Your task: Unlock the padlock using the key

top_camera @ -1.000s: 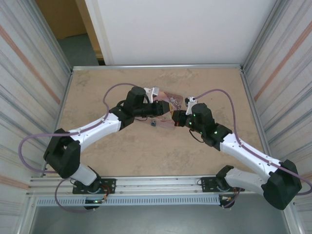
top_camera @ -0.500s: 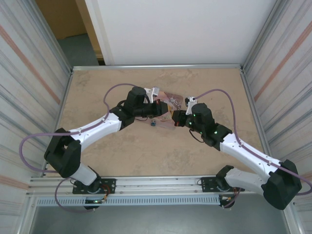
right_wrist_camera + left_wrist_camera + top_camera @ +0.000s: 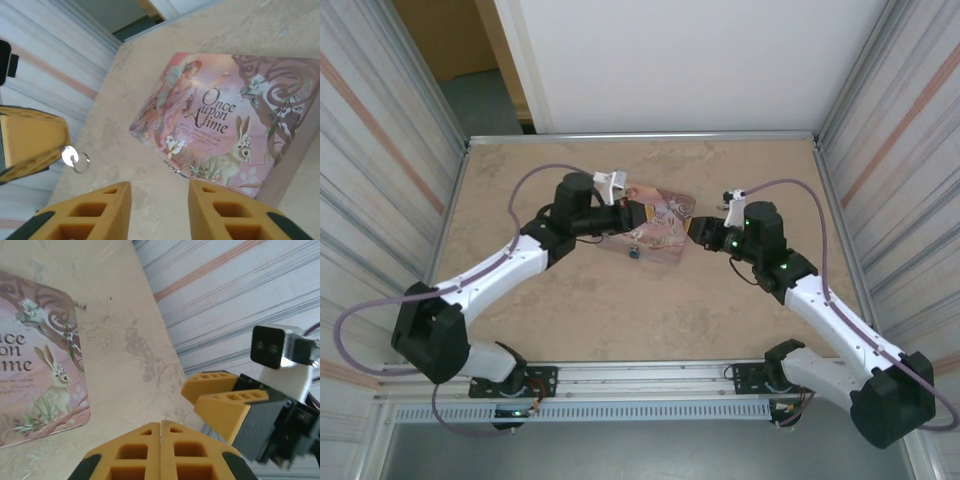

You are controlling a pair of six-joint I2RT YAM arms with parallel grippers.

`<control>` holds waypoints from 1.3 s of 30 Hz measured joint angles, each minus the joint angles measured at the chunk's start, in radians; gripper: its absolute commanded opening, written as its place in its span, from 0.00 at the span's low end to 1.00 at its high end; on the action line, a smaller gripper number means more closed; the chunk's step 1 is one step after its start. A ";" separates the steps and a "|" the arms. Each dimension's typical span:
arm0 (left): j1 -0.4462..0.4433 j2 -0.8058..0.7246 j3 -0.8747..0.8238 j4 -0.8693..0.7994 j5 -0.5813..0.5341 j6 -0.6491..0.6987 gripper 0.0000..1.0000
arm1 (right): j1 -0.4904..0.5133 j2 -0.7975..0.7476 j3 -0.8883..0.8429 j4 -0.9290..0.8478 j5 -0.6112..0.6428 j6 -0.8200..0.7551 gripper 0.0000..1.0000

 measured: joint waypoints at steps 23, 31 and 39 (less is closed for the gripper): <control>0.086 -0.212 -0.012 -0.185 0.261 0.296 0.00 | 0.113 0.157 0.157 0.188 -0.470 0.005 0.50; 0.086 -0.212 -0.012 -0.184 0.270 0.296 0.00 | 0.150 0.207 0.157 0.192 -0.478 0.003 0.48; 0.086 -0.212 -0.012 -0.184 0.271 0.296 0.00 | 0.176 0.237 0.158 0.196 -0.481 0.003 0.44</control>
